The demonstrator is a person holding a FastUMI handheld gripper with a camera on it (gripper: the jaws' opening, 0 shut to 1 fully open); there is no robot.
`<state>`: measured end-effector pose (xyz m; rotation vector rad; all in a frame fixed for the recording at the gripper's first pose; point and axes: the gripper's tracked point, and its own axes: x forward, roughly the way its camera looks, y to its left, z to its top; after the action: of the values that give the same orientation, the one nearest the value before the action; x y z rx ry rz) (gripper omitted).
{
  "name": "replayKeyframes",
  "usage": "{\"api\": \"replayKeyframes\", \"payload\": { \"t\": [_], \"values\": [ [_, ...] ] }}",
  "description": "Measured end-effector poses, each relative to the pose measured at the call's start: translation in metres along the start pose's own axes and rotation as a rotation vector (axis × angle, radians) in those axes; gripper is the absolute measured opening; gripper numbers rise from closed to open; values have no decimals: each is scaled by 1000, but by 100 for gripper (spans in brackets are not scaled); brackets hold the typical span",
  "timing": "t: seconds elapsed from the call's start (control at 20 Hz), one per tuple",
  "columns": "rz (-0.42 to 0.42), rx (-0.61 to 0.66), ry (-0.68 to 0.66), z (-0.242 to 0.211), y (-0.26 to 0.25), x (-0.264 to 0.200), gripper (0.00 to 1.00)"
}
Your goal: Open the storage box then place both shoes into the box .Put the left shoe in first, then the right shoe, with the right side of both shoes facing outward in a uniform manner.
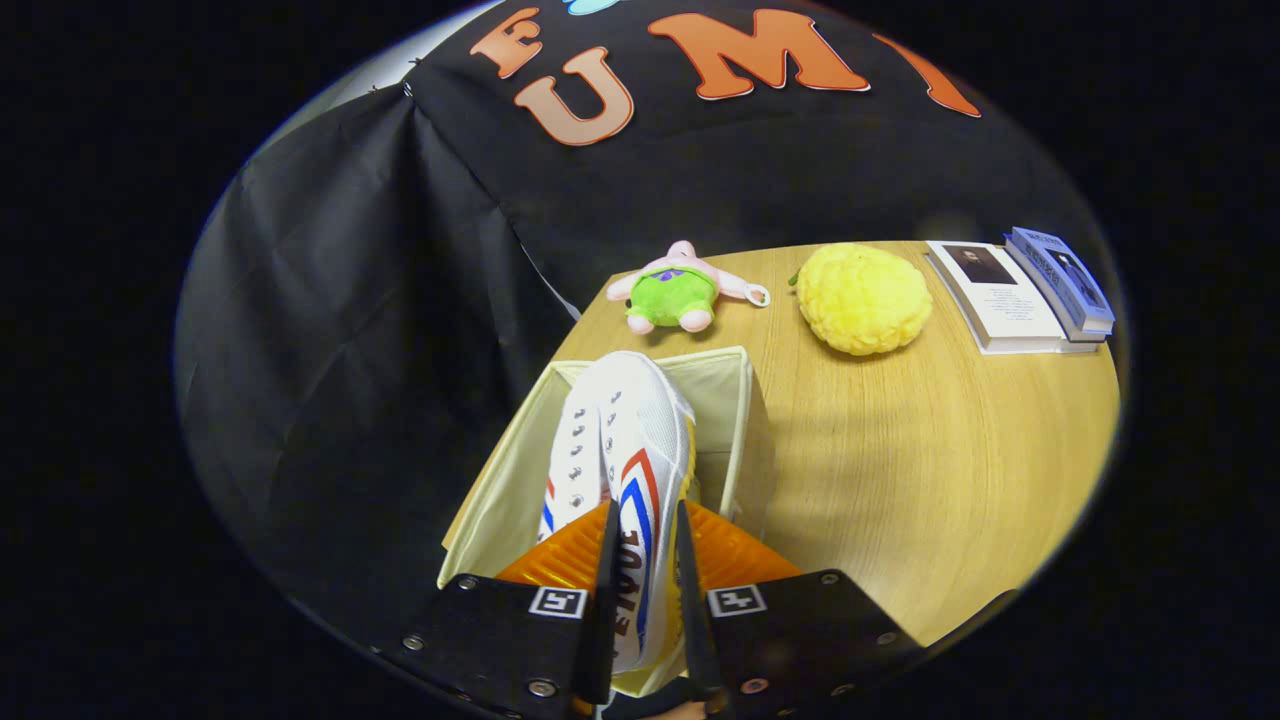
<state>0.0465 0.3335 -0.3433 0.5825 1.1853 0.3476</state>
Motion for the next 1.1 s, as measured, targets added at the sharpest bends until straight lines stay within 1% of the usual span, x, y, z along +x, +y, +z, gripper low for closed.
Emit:
{"api": "replayKeyframes", "payload": {
  "t": [0.05, 0.1, 0.2, 0.25, 0.3, 0.35, 0.4, 0.5, 0.6, 0.8, 0.9, 1.0, 1.1],
  "values": [
    [6, -2, -41, 7, 4, -4, 36],
    [2, -17, -58, 10, 3, -9, 48],
    [-1, -53, -70, 9, 2, -19, 59],
    [3, -63, -77, 7, 1, -24, 61],
    [6, -70, -92, 7, -1, -30, 67],
    [4, -81, -112, 8, -4, -38, 71],
    [-5, -99, -143, 13, -9, -46, 77],
    [-35, -145, -227, 25, -18, -68, 85],
    [-57, -183, -329, 40, -27, -94, 90],
    [-109, -241, -526, 65, -53, -160, 94],
    [-135, -251, -609, 71, -66, -196, 95],
    [-173, -284, -688, 77, -81, -232, 96],
    [-233, -335, -771, 81, -96, -265, 97]
  ]
}}
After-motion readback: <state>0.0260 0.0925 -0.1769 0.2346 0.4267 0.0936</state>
